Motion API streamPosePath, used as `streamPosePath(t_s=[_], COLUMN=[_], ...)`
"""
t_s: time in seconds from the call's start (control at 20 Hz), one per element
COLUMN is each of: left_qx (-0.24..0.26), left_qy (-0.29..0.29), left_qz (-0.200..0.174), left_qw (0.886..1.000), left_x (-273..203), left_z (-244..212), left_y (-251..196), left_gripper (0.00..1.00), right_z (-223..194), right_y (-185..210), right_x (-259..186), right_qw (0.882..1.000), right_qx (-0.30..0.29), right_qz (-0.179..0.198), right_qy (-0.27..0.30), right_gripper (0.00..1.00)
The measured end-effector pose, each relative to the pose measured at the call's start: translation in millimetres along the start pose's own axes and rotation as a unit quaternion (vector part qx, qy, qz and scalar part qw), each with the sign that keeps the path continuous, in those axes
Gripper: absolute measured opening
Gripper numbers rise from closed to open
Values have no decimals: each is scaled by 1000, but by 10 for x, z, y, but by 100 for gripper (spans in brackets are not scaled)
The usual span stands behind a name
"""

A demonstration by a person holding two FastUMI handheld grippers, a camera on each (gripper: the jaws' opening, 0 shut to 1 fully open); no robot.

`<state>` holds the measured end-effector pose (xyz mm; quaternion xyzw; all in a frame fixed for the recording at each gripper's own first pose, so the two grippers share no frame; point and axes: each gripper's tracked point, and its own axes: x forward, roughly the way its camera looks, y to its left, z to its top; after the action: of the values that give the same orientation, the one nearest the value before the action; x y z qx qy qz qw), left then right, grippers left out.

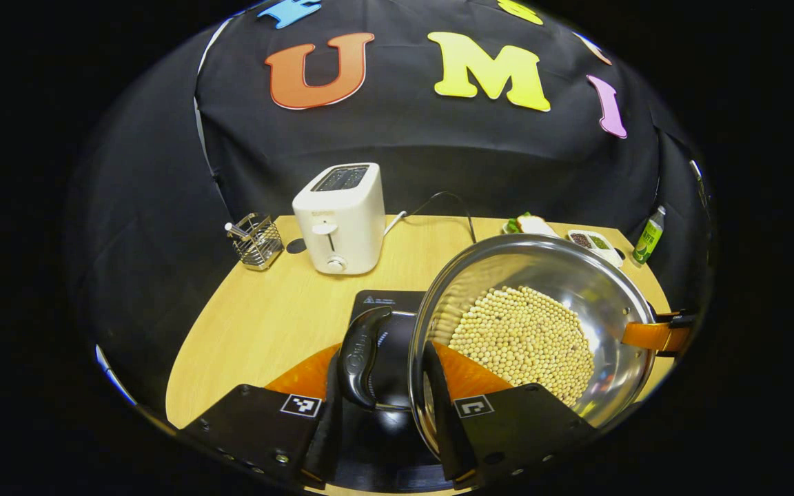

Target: First push the handle of the pot to place it horizontally, then grasp the pot with both hands and set it on the induction cooktop.

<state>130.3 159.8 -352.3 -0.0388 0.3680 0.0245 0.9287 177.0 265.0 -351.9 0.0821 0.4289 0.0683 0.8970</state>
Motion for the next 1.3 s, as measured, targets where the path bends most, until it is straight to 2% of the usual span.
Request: streamPosePath(t_s=[0.45, 0.85, 0.95, 1.0, 1.05, 1.1, 1.2, 1.25, 1.3], left_qx=[-5, -15, -4, 0, 1, -1, -2, -1, 0], left_qy=[11, 16, 12, 11, 11, 10, 10, 10, 11], left_qz=[5, -11, -14, -14, -15, -15, -14, -15, -18], left_qw=[1000, 1000, 1000, 1000, 1000, 1000, 1000, 1000, 1000], left_x=[295, 376, 389, 403, 398, 411, 393, 395, 397], left_z=[-117, -234, -220, -211, -216, -219, -231, -228, -246], left_y=[416, 441, 442, 443, 441, 448, 472, 474, 465], left_gripper=[55, 55, 55, 67, 57, 56, 60, 72, 65], right_z=[-98, -110, -141, -158, -158, -148, -157, -147, -153], right_y=[435, 478, 468, 470, 470, 467, 462, 460, 458], right_x=[308, 287, 278, 262, 271, 277, 271, 270, 271], right_qw=[1000, 999, 999, 998, 998, 999, 999, 999, 999], right_qx=[4, -16, -9, -9, -11, -10, -6, -6, -4], right_qz=[-10, -37, -50, -54, -54, -51, -47, -45, -41], right_qy=[3, -1, -4, -5, -6, -6, -7, -8, -10], right_gripper=[53, 54, 55, 56, 56, 57, 59, 60, 60])
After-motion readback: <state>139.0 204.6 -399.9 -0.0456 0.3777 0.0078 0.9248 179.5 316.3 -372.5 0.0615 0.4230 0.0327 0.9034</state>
